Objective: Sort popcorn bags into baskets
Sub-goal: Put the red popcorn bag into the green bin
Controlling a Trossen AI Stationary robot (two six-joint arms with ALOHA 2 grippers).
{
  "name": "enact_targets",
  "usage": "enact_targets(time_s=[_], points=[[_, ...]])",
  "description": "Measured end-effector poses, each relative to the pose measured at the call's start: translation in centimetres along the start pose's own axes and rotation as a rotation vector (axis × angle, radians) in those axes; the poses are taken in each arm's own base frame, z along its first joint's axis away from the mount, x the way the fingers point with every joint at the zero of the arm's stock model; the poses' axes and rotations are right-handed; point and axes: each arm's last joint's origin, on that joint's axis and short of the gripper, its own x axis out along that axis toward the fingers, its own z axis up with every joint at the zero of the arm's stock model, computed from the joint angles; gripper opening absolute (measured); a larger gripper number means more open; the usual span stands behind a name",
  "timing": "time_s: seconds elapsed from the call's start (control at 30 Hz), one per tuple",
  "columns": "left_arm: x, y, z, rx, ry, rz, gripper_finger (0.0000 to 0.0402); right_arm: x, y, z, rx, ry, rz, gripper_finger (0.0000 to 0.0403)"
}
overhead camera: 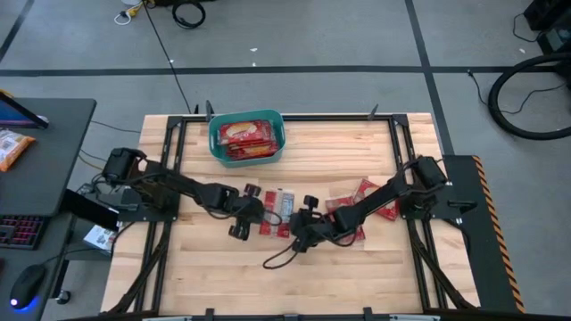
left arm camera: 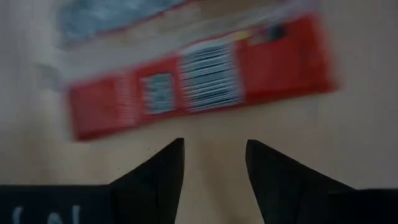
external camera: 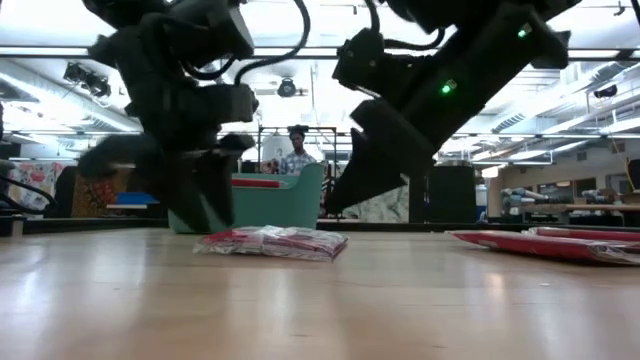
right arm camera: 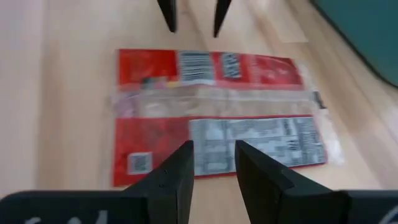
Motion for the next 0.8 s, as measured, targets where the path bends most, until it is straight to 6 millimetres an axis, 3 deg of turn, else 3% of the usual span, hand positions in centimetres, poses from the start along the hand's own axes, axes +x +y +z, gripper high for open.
enact_targets(time_s=[0.13,0.33,0.5,0.8], points=[[-0.2,0.1,0.3,0.232,0.037,0.196,0.0176,0.9,-1.2,0.1,0.022,0.021,-0.026,0.0121],[0.3,-0.2,0.5,0.55,0.069,0.22,0.0176,2.2,-2.5,-0.3,0.085,0.085,-0.039,0.0121],[1.5,-0.1,0.8,0.692,0.097,0.306,0.0176,2.3,-2.7,-0.6,0.109,0.12,-0.031,0.0121],[3.0,-0.3,1.2,0.86,0.078,0.309,0.0176,2.2,-2.7,-1.0,0.088,0.163,-0.02,0.0121]])
